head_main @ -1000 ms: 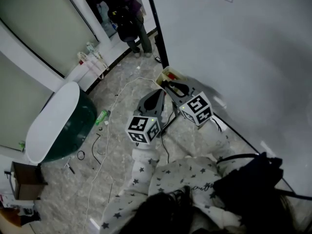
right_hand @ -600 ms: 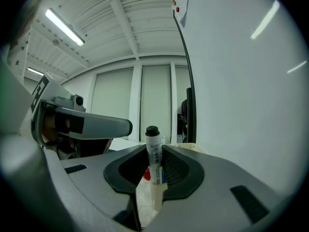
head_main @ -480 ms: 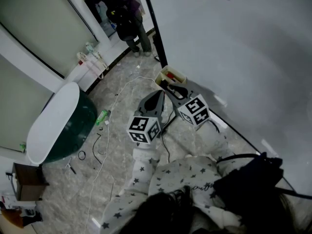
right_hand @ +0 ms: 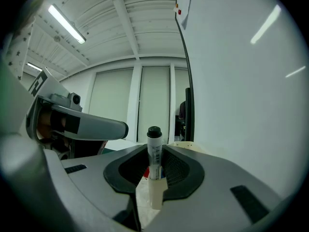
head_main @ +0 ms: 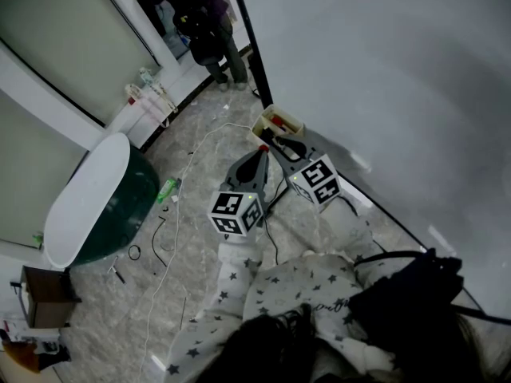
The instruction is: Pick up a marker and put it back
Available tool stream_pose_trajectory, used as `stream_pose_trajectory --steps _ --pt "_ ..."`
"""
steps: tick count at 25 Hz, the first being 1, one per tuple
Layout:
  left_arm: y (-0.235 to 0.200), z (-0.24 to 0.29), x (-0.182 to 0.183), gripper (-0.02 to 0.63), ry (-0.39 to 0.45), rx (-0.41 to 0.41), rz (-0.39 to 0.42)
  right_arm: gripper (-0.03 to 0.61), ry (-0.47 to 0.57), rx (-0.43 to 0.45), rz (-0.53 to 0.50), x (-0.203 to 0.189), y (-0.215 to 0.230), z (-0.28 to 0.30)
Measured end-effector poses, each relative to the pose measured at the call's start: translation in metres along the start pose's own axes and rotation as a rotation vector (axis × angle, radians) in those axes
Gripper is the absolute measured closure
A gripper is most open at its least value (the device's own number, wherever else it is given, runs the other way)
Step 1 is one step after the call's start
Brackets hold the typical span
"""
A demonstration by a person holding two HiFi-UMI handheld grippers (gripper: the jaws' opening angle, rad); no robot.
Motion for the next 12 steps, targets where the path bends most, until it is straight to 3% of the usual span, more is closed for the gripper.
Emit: stream_pose_trajectory --steps 9,11,12 --pt "-0.001 -0.002 0.001 0.612 0.008 0.006 -0.004 0.492 0.062 -0.002 -0.005 0.01 0.001 -0.004" --pt "-0.001 -0.003 0.001 0.612 0.011 0.006 -0.003 0.411 0.088 0.011 0.021 0.016 0.0 -0.005" --pt "-0.002 -0.003 0.002 0.612 0.014 0.006 -0.001 0.411 0.095 0.014 0.027 0.019 0.0 -0.006"
Point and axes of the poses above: the fingertips, and each gripper's own axes: z forward along the fingers, y to its right, x out of its top, the point moved 5 cm from there along -z, backward along the fingers, and after that the axes turned 6 degrees about -x, right-handed, at the moved point
